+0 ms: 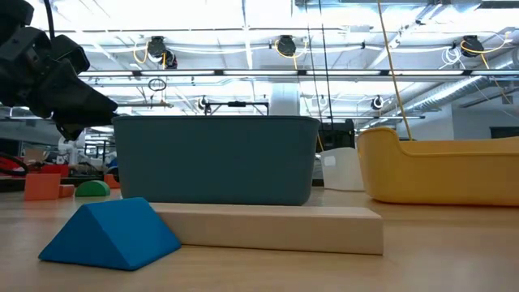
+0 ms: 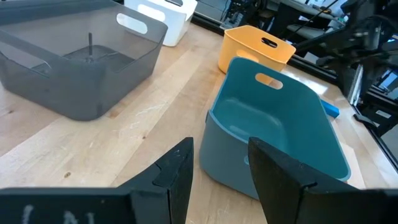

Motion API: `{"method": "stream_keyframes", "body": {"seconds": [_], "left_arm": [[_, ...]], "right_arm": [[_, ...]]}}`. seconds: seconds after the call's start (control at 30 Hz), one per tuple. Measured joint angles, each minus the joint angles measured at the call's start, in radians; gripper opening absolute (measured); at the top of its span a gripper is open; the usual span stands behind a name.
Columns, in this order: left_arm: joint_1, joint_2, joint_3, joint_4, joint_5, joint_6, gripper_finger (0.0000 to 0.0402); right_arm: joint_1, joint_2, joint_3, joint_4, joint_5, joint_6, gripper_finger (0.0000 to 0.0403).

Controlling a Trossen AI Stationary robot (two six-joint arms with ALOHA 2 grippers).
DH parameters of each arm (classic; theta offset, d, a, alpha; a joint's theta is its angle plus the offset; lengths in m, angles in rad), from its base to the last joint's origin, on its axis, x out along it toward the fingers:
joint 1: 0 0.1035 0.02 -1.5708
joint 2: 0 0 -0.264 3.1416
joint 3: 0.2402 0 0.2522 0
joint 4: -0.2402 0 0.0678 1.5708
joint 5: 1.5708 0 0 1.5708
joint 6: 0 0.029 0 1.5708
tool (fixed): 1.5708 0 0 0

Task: Sort & place blocks by color
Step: Put the right brown block into the white bin

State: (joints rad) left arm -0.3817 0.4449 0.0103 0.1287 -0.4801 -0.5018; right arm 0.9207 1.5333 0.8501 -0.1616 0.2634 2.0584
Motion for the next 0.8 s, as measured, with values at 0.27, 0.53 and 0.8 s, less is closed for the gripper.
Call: {"method": "stream_keyframes", "body": {"seconds": [0.27,0.53,0.8], "left_arm": [[0.000,0.000,0.000,0.000,0.000,0.000,0.0154],[0.000,0.000,0.000,0.000,0.000,0.000,0.0154],[0.000,0.000,0.000,0.000,0.000,0.000,0.0154]], "right_arm": [[0.037,-0.001,0.000,-0.178,-0.006,0.227,0.0157],[0.023,-0.004,0.000,-0.214,-0.096,0.237,0.0158],[-0.030,-0.007,0.071,-0.461,-0.110,0.067,0.0158]]}}
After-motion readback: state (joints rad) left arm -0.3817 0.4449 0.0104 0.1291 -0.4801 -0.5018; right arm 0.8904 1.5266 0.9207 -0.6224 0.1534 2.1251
